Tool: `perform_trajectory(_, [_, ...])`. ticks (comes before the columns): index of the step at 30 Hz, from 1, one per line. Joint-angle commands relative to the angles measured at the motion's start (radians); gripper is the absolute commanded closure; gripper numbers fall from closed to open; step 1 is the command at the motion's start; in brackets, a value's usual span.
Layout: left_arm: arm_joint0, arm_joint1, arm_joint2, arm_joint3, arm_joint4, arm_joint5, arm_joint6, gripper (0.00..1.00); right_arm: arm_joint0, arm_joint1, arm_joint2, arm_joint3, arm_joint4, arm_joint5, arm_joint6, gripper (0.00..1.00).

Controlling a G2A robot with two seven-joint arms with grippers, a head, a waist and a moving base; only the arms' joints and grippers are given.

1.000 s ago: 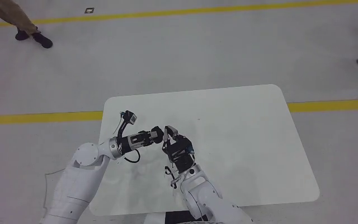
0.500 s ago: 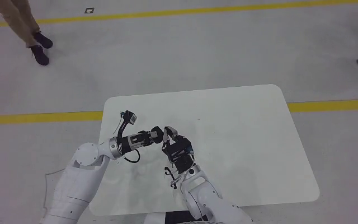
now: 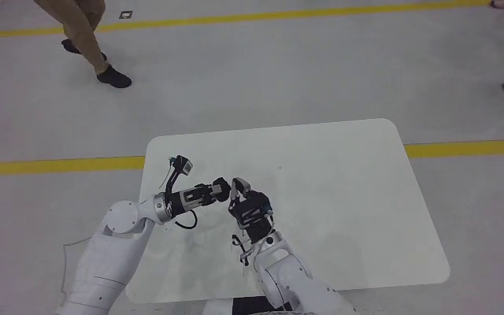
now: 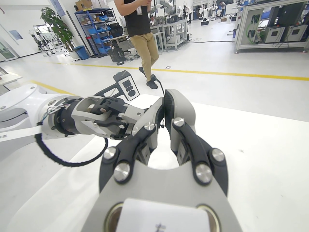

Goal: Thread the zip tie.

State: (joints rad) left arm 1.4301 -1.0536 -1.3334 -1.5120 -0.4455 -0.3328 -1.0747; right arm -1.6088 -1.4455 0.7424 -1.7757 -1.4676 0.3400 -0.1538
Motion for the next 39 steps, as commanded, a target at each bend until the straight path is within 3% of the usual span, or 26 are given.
perform_trajectory(1, [0.000, 0.000, 0.000, 0.000, 0.000, 0.000, 0.000, 1.00, -0.001, -0.002, 0.002, 0.001, 0.001, 0.000, 0.002, 1.00])
perform_trajectory(20, [0.000, 0.000, 0.000, 0.000, 0.000, 0.000, 0.000, 1.00, 0.007, -0.012, -0.001, 0.027, -0.004, 0.000, 0.012, 1.00])
perform_trajectory(22, [0.000, 0.000, 0.000, 0.000, 0.000, 0.000, 0.000, 1.00, 0.007, -0.013, -0.001, 0.027, -0.005, 0.000, 0.013, 0.85])
perform_trajectory(26, [0.000, 0.000, 0.000, 0.000, 0.000, 0.000, 0.000, 1.00, 0.006, -0.014, 0.001, 0.027, -0.010, 0.000, 0.012, 0.74])
perform_trajectory(39, [0.000, 0.000, 0.000, 0.000, 0.000, 0.000, 0.000, 1.00, -0.005, -0.010, 0.014, -0.001, -0.024, 0.000, 0.007, 0.74])
